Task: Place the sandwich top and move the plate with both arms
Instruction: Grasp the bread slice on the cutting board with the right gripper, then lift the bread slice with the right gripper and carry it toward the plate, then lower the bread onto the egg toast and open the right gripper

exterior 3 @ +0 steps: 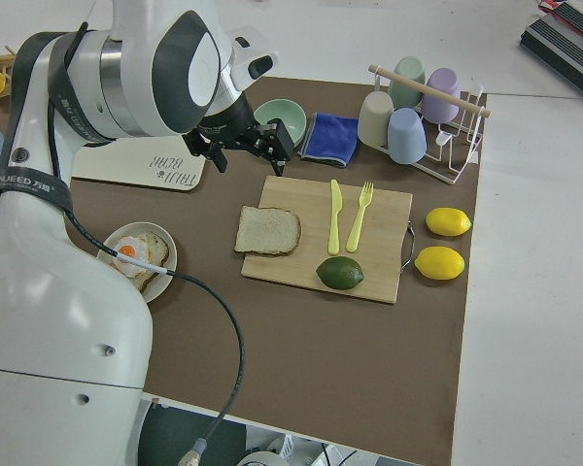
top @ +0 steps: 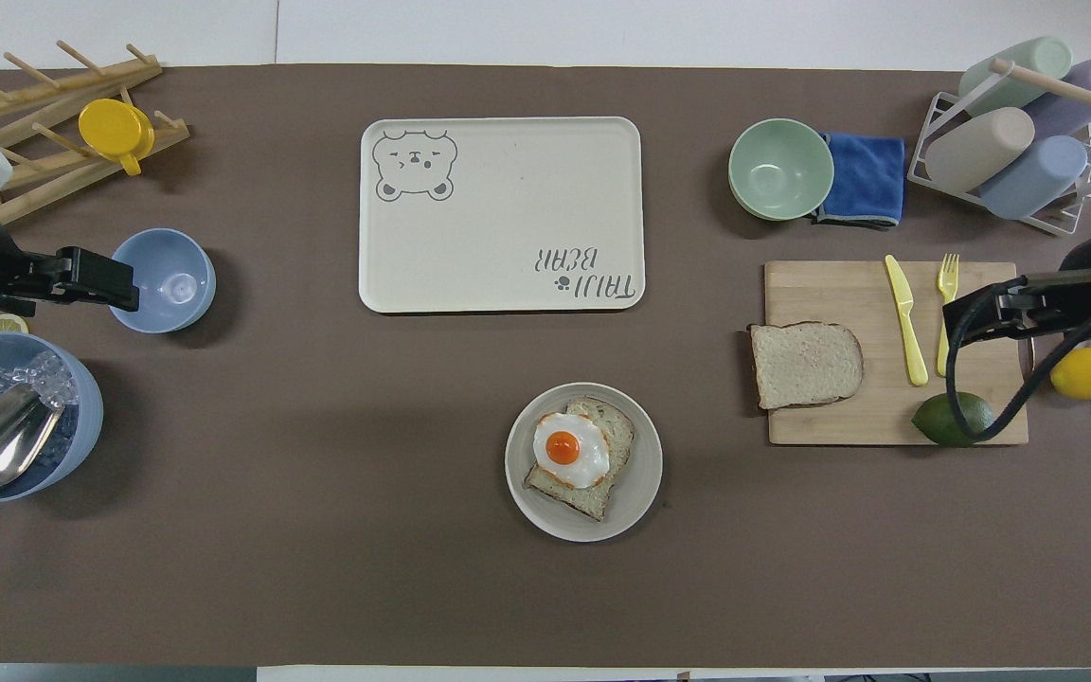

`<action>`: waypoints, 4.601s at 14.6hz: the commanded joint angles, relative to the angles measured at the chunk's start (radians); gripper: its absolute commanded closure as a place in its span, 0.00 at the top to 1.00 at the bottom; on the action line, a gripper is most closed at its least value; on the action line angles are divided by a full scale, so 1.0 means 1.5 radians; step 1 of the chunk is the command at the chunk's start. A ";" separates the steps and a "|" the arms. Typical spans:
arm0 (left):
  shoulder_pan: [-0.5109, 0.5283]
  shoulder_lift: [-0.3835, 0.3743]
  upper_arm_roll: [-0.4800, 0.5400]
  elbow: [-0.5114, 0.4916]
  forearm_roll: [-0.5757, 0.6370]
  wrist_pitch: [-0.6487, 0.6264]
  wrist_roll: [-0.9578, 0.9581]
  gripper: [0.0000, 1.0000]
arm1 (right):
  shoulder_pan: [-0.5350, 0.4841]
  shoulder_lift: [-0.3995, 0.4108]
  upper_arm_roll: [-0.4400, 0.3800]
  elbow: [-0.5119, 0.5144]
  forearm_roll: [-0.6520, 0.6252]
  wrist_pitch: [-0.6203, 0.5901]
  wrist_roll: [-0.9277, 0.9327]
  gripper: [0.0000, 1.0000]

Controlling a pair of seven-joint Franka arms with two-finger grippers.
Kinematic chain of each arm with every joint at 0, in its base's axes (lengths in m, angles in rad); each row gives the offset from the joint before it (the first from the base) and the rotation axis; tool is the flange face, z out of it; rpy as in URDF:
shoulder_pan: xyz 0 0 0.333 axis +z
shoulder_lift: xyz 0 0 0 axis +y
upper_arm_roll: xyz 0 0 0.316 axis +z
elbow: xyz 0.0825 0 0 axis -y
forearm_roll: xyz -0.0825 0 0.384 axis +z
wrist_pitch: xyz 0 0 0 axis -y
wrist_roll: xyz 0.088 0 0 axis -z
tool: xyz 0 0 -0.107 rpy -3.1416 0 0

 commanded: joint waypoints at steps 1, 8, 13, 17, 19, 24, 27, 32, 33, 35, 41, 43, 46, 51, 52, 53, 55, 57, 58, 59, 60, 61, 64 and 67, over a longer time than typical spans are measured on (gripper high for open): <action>0.005 -0.012 -0.003 -0.011 -0.004 0.005 0.007 1.00 | -0.004 0.005 0.002 0.016 -0.005 -0.018 -0.012 1.00; 0.004 -0.012 -0.003 -0.011 -0.003 0.002 0.006 1.00 | -0.008 0.002 0.000 0.006 0.004 -0.015 -0.025 1.00; 0.005 -0.012 -0.003 -0.011 -0.004 0.002 0.006 1.00 | 0.055 0.005 0.005 -0.039 -0.011 0.067 -0.098 1.00; 0.005 -0.012 -0.003 -0.011 -0.003 0.001 0.006 1.00 | 0.172 0.098 0.006 -0.046 -0.072 0.100 0.073 1.00; 0.005 -0.012 -0.003 -0.012 -0.004 -0.001 0.006 1.00 | 0.192 0.123 0.006 -0.075 -0.091 0.146 0.117 1.00; 0.006 -0.012 -0.002 -0.012 -0.004 -0.002 0.006 1.00 | 0.213 0.104 0.007 -0.271 -0.136 0.362 0.191 1.00; 0.006 -0.012 -0.002 -0.012 -0.004 -0.001 0.006 1.00 | 0.235 0.143 0.008 -0.280 -0.209 0.362 0.269 1.00; 0.007 -0.012 -0.002 -0.011 -0.004 0.006 0.004 1.00 | 0.241 0.179 0.007 -0.285 -0.300 0.372 0.334 1.00; 0.007 -0.012 -0.002 -0.011 -0.004 0.006 0.004 1.00 | 0.231 0.181 0.007 -0.285 -0.305 0.377 0.335 1.00; 0.013 -0.012 -0.002 -0.012 -0.004 0.006 0.006 1.00 | 0.210 0.180 0.007 -0.309 -0.305 0.419 0.337 1.00; 0.013 -0.011 -0.002 -0.010 -0.003 0.008 0.006 1.00 | 0.197 0.176 0.009 -0.334 -0.304 0.440 0.350 0.96; 0.013 -0.012 -0.002 -0.010 -0.004 0.009 0.007 1.00 | 0.195 0.172 0.009 -0.348 -0.305 0.456 0.351 0.95; 0.013 -0.012 -0.002 -0.011 -0.004 0.009 0.006 1.00 | 0.196 0.172 0.009 -0.348 -0.304 0.456 0.350 0.79; 0.013 -0.012 -0.002 -0.011 -0.004 0.009 0.007 1.00 | 0.196 0.170 0.009 -0.357 -0.305 0.456 0.349 0.27; 0.013 -0.013 -0.002 -0.012 -0.004 0.009 0.007 1.00 | 0.202 0.171 0.009 -0.357 -0.305 0.452 0.348 0.02; 0.013 -0.013 -0.002 -0.012 -0.003 0.009 0.007 1.00 | 0.203 0.171 0.008 -0.354 -0.305 0.448 0.345 0.00; 0.013 -0.012 -0.002 -0.011 -0.003 0.009 0.007 1.00 | 0.204 0.172 0.009 -0.342 -0.303 0.430 0.340 0.00; 0.013 -0.012 -0.002 -0.011 -0.004 0.009 0.007 1.00 | 0.229 0.174 0.010 -0.298 -0.296 0.365 0.335 0.00; 0.013 -0.013 -0.002 -0.012 -0.003 0.009 0.007 1.00 | 0.243 0.176 0.010 -0.274 -0.292 0.332 0.322 0.00; 0.013 -0.013 -0.002 -0.013 -0.004 0.009 0.004 1.00 | 0.250 0.172 0.011 -0.255 -0.272 0.309 0.303 0.00; 0.013 -0.013 -0.002 -0.013 -0.004 0.010 0.004 1.00 | 0.257 0.169 0.021 -0.226 -0.230 0.271 0.281 0.00; 0.013 -0.013 -0.002 -0.013 -0.004 0.010 0.004 1.00 | 0.261 0.171 0.031 -0.189 -0.199 0.228 0.278 0.00; 0.013 -0.013 -0.002 -0.013 -0.004 0.009 0.005 1.00 | 0.311 0.180 0.058 -0.082 -0.151 0.113 0.285 0.00; 0.013 -0.014 -0.002 -0.014 -0.004 0.009 0.005 1.00 | 0.381 0.183 0.058 -0.079 -0.120 0.120 0.372 0.00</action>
